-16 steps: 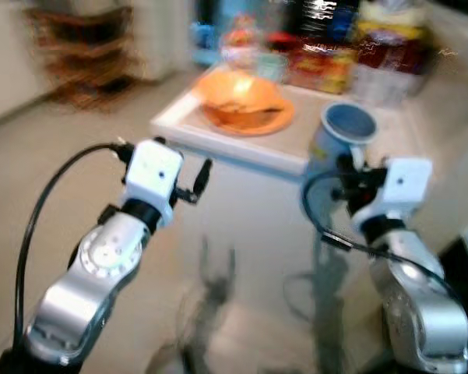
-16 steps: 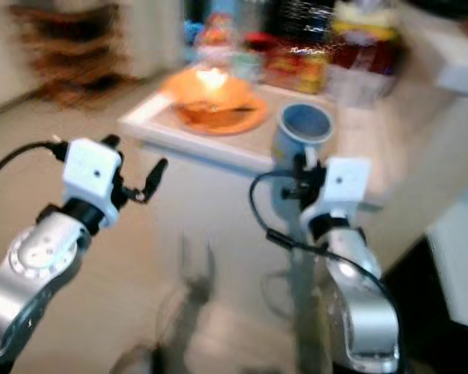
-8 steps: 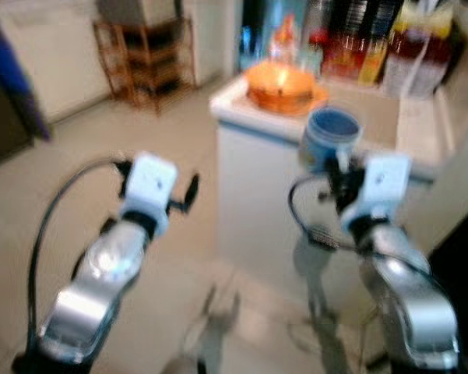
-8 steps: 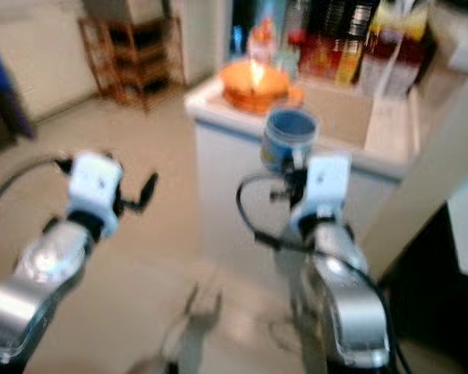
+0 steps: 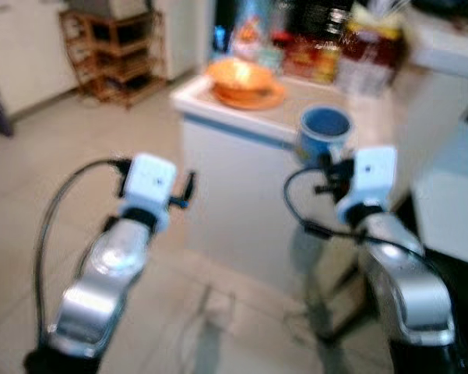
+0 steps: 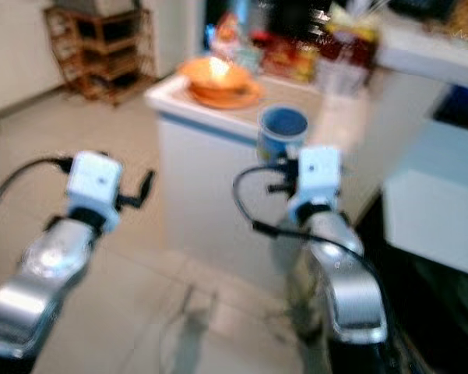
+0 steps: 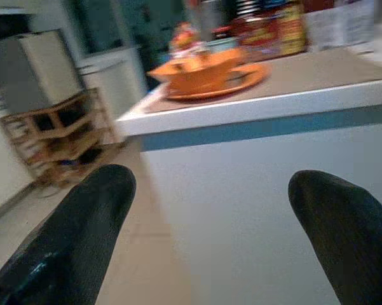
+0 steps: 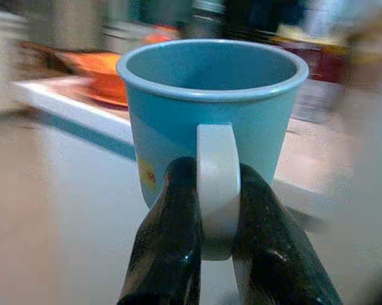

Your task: Setting the table

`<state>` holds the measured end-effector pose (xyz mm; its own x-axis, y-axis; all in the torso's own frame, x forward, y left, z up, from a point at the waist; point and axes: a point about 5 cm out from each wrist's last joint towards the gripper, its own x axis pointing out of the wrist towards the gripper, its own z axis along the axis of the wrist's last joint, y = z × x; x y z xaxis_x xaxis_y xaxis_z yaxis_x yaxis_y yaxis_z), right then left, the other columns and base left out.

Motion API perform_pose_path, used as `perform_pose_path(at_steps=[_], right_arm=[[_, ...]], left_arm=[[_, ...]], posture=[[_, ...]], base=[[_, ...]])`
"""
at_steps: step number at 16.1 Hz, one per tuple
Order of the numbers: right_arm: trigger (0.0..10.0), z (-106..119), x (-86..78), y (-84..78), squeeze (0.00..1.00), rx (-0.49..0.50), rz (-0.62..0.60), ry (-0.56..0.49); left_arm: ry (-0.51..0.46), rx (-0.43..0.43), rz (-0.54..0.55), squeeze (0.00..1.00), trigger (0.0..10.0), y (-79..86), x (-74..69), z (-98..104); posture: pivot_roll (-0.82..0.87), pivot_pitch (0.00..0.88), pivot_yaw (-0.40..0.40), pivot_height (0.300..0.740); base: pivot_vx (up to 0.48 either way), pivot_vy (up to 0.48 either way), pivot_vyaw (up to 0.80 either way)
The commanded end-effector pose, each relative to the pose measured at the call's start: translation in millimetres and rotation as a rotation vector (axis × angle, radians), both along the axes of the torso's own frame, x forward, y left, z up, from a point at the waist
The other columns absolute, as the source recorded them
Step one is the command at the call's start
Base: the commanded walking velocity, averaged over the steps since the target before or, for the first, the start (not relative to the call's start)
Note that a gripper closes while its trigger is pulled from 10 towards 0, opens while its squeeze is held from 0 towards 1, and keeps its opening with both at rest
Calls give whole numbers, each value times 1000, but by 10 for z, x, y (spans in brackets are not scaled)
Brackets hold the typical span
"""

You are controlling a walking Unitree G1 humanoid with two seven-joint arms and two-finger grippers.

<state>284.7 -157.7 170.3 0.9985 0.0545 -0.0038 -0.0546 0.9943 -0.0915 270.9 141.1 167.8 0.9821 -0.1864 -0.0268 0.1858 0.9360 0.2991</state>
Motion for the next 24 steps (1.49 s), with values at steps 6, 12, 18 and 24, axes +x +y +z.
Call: perform_pose_path(at_steps=[6,12,18,24], right_arm=[[10000,84,49,1,0,42,59,-25],[10000,90,49,-140,0,103,2,-25],[10000,20,-3,-163,0,127,53,-2],[10000,-8,-27,-162,0,119,32,-4]], left_arm=[[-47,53,19,0,10000,16,32,74],[-59,58,-1,0,10000,-30,43,78],[-65,51,-14,0,10000,-50,65,69],[-77,55,-32,0,10000,-72,128,95]], posture=[[-16,0,-91,740],[-20,0,-99,740],[-31,0,-88,740],[-41,0,-66,740]], base=[[0,-480,400],[0,-480,533],[0,-480,0],[0,-480,0]])
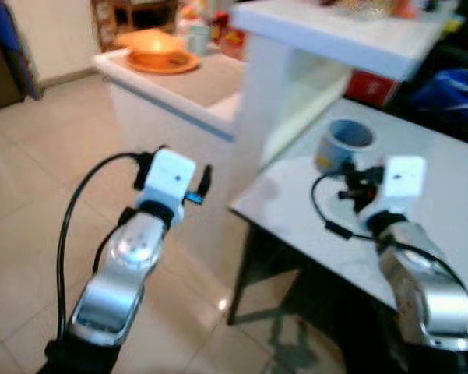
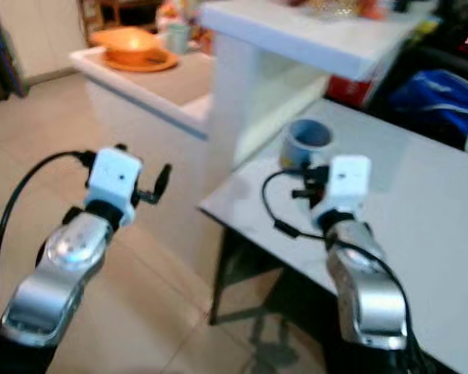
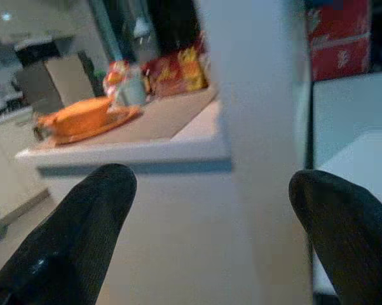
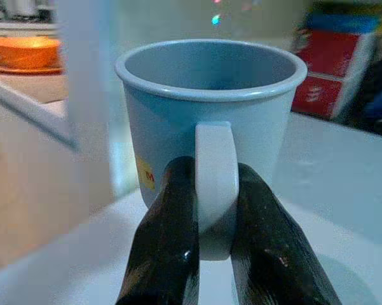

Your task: Setting the table

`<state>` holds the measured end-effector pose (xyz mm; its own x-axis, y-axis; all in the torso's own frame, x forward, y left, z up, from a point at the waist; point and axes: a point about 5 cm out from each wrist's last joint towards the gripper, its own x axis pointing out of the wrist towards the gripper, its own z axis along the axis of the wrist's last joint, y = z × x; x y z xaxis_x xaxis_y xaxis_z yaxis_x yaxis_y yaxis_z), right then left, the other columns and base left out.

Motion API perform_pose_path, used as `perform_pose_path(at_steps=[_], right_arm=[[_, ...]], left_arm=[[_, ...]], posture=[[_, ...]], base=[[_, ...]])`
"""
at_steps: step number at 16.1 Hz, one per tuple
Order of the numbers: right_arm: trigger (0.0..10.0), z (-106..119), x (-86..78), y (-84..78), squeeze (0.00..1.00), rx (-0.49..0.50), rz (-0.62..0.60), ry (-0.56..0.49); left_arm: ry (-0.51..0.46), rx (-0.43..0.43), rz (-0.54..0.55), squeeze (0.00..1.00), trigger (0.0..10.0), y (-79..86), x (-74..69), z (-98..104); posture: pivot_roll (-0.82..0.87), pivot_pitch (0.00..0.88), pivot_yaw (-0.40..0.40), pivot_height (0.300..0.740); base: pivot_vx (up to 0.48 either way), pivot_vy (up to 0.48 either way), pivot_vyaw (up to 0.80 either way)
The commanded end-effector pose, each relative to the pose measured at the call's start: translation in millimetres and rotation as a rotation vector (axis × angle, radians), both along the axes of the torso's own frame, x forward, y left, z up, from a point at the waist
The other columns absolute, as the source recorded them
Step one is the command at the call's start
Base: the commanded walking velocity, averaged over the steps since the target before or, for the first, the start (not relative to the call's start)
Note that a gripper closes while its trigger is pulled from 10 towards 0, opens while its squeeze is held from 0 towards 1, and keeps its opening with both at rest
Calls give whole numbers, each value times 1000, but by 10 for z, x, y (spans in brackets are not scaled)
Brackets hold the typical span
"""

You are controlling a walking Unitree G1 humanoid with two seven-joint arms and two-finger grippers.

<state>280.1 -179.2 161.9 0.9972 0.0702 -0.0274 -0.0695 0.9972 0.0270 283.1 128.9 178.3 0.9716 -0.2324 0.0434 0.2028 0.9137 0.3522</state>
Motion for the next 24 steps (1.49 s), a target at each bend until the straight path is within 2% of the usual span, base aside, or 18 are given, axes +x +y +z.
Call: perform_pose_path(at_steps=[1,14,19,24], right_arm=[[10000,98,28,49,0,4,15,-43],[10000,242,28,29,0,41,14,-93],[10000,354,-29,51,0,59,34,-115],[10000,606,-85,-122,0,86,96,-159]], left_arm=[[1,15,13,0,10000,49,11,-9],[-6,23,-7,0,10000,32,24,-7],[-6,29,-20,0,10000,24,24,-8],[-8,32,-30,0,10000,13,37,-4]], posture=[[-38,0,-69,740],[-42,0,-64,740],[-45,0,-63,740],[-51,0,-57,740]], base=[[0,-480,0],[0,-480,0],[0,-480,0],[0,-480,0]])
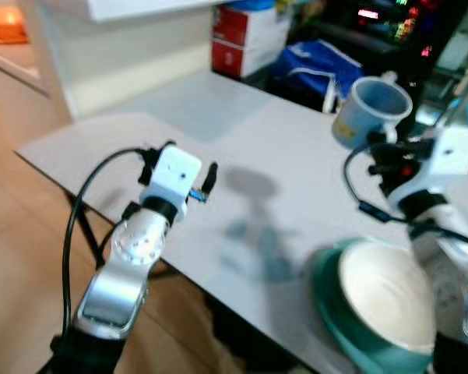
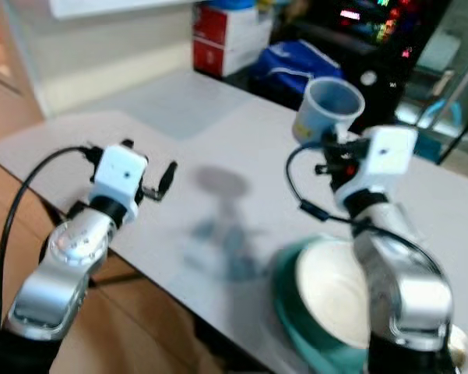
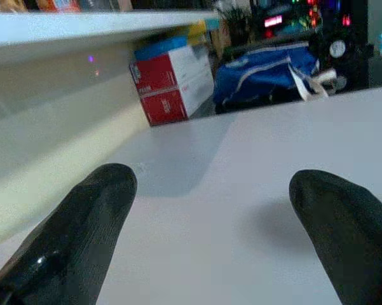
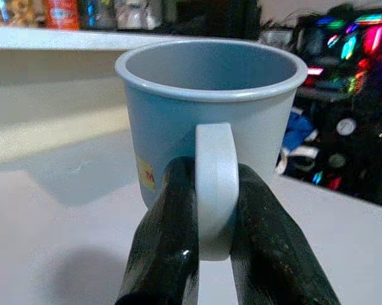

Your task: Setting the table

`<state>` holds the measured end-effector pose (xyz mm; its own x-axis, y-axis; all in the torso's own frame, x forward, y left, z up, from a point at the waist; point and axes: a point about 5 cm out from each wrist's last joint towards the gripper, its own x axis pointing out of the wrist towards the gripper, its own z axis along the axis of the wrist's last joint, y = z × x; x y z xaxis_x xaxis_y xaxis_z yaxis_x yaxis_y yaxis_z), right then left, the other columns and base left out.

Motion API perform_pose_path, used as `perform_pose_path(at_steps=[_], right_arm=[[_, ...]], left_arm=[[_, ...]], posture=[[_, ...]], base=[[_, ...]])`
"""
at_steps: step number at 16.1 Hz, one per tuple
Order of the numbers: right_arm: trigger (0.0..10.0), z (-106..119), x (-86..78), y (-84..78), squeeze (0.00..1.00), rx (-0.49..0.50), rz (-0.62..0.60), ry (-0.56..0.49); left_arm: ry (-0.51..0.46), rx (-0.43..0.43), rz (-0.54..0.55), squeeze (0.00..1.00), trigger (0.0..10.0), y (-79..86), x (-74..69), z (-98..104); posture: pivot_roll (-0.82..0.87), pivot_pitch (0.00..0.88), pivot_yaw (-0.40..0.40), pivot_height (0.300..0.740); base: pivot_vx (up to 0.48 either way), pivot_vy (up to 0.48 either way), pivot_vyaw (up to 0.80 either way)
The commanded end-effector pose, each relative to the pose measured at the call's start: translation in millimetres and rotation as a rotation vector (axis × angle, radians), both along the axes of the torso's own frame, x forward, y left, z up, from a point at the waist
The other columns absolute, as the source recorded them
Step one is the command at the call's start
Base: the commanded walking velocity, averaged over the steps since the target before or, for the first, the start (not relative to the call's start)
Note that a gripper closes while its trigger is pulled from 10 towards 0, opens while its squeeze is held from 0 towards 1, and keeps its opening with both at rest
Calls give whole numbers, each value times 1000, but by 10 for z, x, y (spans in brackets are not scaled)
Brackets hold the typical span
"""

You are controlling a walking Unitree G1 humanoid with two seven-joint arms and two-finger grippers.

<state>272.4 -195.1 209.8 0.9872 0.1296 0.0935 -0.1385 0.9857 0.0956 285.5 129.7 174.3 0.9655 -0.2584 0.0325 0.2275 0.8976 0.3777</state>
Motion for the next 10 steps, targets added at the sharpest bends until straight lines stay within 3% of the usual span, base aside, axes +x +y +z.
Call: perform_pose_path(at_steps=[1,3,4,8,10], right_arm=[[10000,195,-23,-17,0,-2,56,-56],[10000,245,-43,-55,0,-23,85,-54],[10000,351,-113,-165,0,-67,164,-55],[10000,392,-100,-322,0,-75,127,-44],[10000,342,-69,-405,0,-98,94,9]], left_arm=[[-13,3,-7,0,10000,5,16,40],[-14,3,-7,0,10000,3,19,43],[-6,-2,-11,0,10000,0,15,36],[-6,-8,-10,0,10000,5,16,41],[-2,-5,-19,0,10000,15,7,41]], posture=[[-52,0,-57,740],[-53,0,-56,740],[-56,0,-56,740],[-56,0,-58,740],[-56,0,-58,740]], base=[[0,-480,0],[0,-480,0],[0,0,0],[0,0,0],[0,0,0]])
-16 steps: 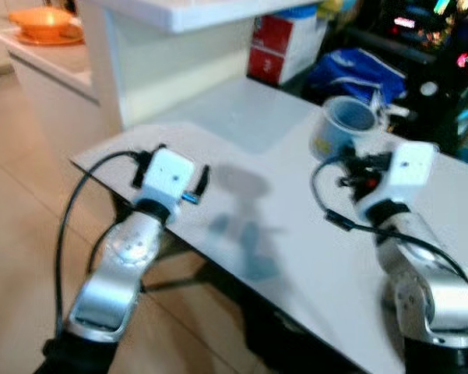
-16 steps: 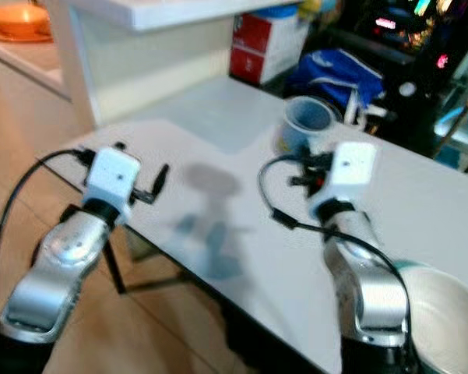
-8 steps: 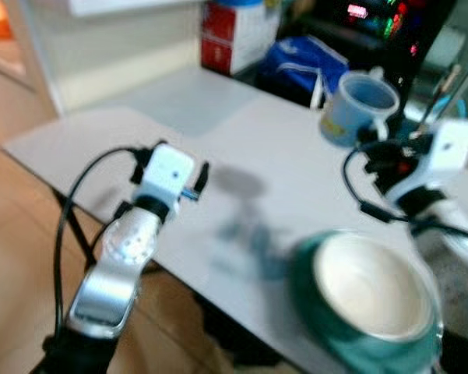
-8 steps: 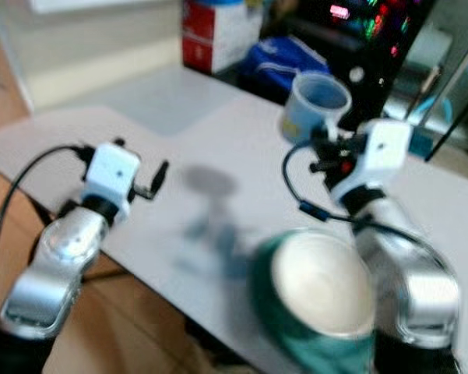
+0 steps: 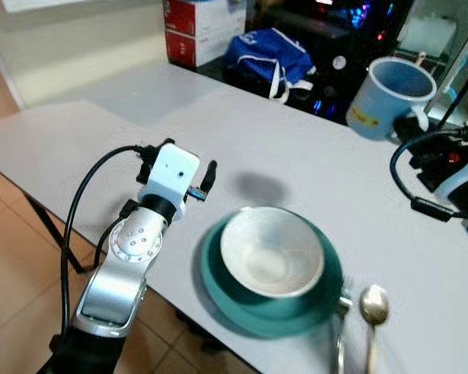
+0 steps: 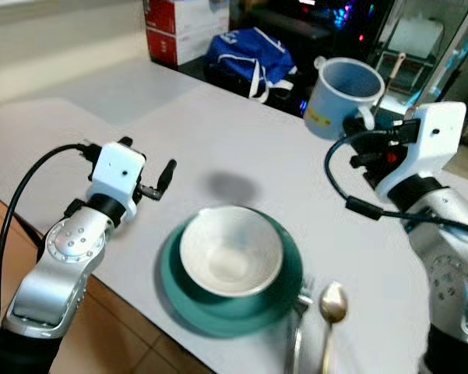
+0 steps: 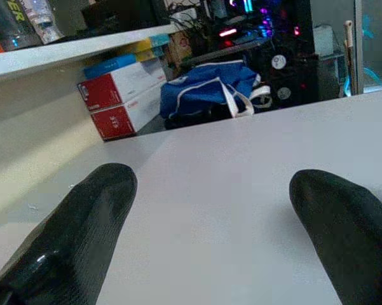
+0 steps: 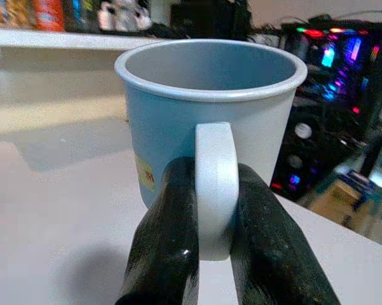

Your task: Setting the table

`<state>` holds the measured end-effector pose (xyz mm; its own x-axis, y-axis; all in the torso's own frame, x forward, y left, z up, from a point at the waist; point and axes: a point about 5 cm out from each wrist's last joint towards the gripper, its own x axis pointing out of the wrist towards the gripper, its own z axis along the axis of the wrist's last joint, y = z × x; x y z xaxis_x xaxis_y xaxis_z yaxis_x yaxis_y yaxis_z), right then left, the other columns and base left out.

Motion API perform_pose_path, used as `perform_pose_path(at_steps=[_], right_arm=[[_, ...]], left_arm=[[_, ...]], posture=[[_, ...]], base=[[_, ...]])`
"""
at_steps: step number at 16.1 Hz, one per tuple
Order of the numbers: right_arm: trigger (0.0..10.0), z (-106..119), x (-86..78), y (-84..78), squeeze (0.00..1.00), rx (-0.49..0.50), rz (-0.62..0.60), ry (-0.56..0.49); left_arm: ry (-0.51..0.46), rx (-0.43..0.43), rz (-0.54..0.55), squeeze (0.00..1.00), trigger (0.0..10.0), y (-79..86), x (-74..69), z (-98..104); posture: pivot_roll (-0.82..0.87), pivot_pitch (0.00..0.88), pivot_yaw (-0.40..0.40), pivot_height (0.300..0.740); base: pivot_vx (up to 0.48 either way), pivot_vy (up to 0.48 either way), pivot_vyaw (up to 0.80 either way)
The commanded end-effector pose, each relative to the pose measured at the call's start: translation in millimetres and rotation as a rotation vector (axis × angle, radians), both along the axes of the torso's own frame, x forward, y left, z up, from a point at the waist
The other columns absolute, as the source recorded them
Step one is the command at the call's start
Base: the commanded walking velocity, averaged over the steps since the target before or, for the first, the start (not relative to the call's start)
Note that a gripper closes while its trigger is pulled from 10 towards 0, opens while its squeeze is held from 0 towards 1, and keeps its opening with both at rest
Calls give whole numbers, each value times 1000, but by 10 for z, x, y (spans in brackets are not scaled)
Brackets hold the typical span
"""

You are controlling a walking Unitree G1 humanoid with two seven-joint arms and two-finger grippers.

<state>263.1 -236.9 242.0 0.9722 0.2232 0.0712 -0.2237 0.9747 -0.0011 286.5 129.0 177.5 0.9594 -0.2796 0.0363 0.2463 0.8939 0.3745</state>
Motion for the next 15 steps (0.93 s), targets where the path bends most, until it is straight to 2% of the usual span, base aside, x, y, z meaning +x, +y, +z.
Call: perform_pose_path(at_steps=[1,2,4,6,7,8,10,12,15], right_arm=[[10000,-27,41,-35,0,13,-14,41],[10000,-54,50,-56,0,25,-21,60],[10000,-257,80,-135,0,28,-54,128],[10000,-477,51,-169,0,36,-29,178],[10000,-569,26,-198,0,30,-17,200],[10000,-651,-18,-241,0,16,-2,220],[10000,-746,-99,-305,0,9,24,242],[10000,-918,-192,-438,0,-68,-8,283],[10000,-1004,-255,-517,0,-44,-4,296]], left_arm=[[6,1,-5,0,10000,24,-9,6],[10,1,-9,0,10000,26,-12,4],[23,-1,-59,0,10000,70,-57,11],[71,-30,-216,0,10000,108,-199,20],[107,-25,-304,0,10000,115,-292,10],[133,17,-351,0,10000,165,-369,-11],[133,12,-347,0,10000,234,-387,25],[142,-10,-410,0,10000,174,-420,42],[194,-16,-499,0,10000,130,-514,13]], posture=[[-56,0,-58,740],[-56,0,-58,740],[-54,0,-60,740],[-52,0,-60,740],[-48,0,-60,740],[-47,0,-61,740],[-47,0,-60,740],[-49,0,-56,740],[-52,0,-52,740]], base=[[0,0,0],[0,0,0],[0,0,0],[0,0,0],[0,0,0],[0,0,0],[0,0,0],[0,0,0],[0,0,0]])
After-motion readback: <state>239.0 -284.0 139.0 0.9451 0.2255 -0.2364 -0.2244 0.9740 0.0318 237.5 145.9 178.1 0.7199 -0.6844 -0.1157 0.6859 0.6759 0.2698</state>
